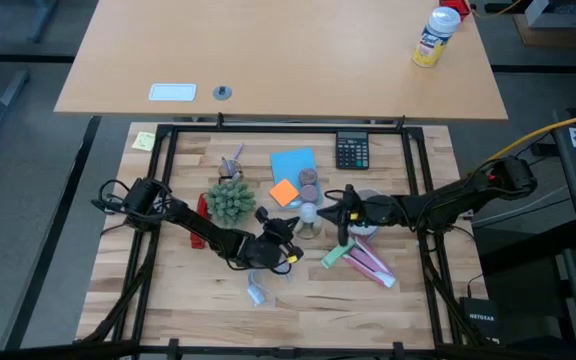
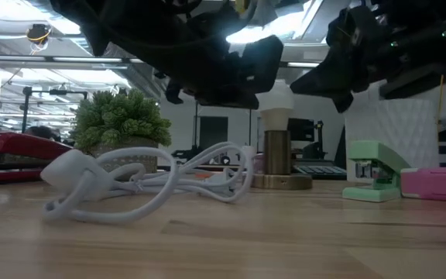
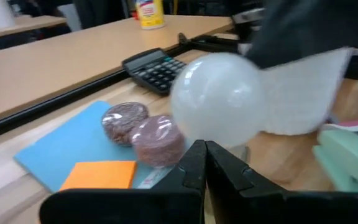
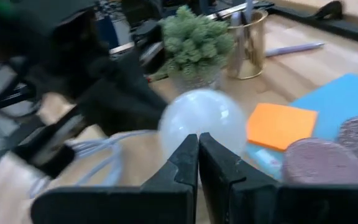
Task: Screw lightbulb
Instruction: Insert the white lightbulb into the lamp socket
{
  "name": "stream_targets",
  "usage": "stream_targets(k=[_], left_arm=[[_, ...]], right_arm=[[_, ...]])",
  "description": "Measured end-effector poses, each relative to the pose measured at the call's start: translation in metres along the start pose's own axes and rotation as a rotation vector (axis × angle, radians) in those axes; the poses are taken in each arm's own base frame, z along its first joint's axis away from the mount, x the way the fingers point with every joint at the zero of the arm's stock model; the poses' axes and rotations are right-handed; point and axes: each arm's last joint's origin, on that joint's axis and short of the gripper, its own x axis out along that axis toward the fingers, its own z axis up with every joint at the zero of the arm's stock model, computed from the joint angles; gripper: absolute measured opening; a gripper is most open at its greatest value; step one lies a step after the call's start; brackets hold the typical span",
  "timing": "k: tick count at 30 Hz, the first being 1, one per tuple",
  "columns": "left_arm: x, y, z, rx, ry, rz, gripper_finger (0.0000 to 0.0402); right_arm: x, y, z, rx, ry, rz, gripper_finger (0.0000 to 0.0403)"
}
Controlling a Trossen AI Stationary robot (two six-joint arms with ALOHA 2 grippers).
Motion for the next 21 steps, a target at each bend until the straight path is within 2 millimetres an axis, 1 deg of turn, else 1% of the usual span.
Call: stream_targets(k=[5,10,12,17,19,21], left_arm=[[-0.001,0.002,-0.005,-0.012,0.025,0.025,0.0001],[-0.005,0.0,-0.006,-0.018,0.017,0.037,0.0001],[-0.011,-0.001,-0.006,-0.014,0.001,0.055,0.0001],[-0.029,-0.006,0.008,0.018,-0.047,0.058,0.0001],[-0.036,-0.007,0.013,0.01,-0.055,0.04,0.0001],[-0.041,-0.009,0.017,-0.014,-0.065,0.024,0.0001]], right_arm=[[0.0,0.003,-0.002,0.012,0.027,0.079,0.0017],[0.0,0.004,0.003,0.019,-0.016,0.105,0.0017],[0.0,0.005,0.006,0.019,-0.047,0.11,0.0017],[-0.001,0.007,0.016,-0.003,-0.154,0.118,0.0017],[-0.002,0.007,0.019,-0.026,-0.195,0.081,0.0017],[-0.002,0.005,0.021,-0.047,-0.228,0.007,0.0017]])
